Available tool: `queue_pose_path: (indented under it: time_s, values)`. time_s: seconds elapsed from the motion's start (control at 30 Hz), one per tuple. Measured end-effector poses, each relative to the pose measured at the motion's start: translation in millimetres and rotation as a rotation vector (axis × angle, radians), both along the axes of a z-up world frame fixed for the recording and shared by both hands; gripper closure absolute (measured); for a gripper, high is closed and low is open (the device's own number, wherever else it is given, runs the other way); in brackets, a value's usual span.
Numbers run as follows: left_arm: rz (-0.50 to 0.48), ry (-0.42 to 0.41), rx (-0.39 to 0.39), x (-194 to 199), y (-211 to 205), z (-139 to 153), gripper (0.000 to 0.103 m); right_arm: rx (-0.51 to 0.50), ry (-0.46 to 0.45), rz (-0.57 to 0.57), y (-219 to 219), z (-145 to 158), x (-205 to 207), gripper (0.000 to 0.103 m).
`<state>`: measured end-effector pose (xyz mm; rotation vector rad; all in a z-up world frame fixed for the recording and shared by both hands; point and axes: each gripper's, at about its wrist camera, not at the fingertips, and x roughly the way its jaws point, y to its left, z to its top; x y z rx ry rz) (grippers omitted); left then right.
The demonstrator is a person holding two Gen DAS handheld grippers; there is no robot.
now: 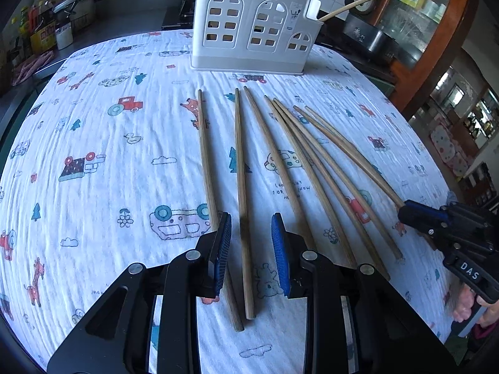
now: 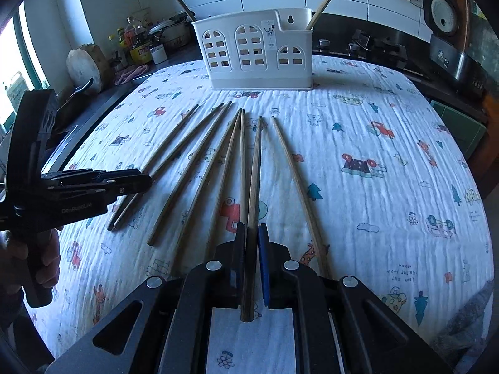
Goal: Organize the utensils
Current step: 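Return the left tool to the table and grasp a chopstick while the right tool grasps another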
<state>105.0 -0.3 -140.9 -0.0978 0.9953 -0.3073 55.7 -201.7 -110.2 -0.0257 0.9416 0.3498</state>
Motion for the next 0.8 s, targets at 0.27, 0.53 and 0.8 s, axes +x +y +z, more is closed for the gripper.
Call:
queue_pose_path:
  time_s: [0.27, 0.53, 0.8]
  values:
    - [0.01, 0.006, 0.042, 1, -4, -6, 0.088, 0.017, -0.058, -0.007, -5, 24, -2, 0.096]
    - [0.009, 0.006, 0.107, 2, -9, -5, 0.092, 0.018, -0.065, 0.001, -2, 27, -4, 0.096]
    - [0.013, 0.006, 0.133, 1, -13, -3, 0.097, 0.008, 0.018, -0.008, -5, -4, -1, 0.094]
